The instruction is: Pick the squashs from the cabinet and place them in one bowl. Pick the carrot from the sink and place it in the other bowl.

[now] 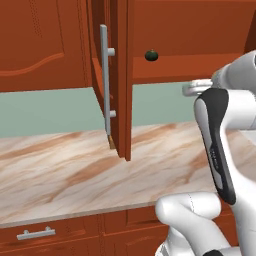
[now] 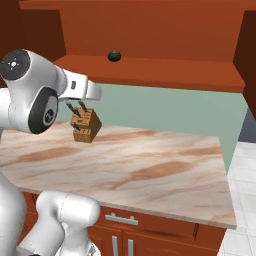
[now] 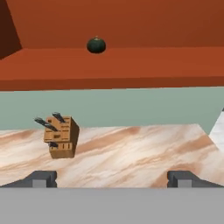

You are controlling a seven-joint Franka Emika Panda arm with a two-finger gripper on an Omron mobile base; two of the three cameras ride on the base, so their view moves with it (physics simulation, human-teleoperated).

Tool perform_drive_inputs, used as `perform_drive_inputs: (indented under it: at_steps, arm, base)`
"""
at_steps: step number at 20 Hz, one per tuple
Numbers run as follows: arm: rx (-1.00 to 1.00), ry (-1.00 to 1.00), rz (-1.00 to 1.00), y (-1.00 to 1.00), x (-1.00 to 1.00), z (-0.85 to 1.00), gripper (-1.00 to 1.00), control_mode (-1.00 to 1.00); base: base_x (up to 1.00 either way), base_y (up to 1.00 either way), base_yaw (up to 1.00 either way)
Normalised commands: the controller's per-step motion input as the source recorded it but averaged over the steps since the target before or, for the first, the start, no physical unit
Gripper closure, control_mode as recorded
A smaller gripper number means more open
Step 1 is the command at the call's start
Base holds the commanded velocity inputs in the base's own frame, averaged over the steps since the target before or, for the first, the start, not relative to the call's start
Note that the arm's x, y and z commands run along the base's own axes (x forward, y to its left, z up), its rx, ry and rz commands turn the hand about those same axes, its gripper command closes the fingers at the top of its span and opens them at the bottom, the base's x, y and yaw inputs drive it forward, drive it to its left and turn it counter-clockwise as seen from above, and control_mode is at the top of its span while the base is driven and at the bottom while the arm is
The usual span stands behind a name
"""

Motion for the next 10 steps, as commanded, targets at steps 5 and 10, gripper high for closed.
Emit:
perform_drive_inputs:
  at_steps: [5,10]
  arm:
    - [-0.06,-0.17,0.07,0.11,0.13,0.25,-1.0,-1.0]
    - [-0.01,-0.14,0.12,0.1,0.24,0.06,-1.0,-1.0]
  base:
    - [0.0,0.0,0.0]
    - [0.0,0.0,0.0]
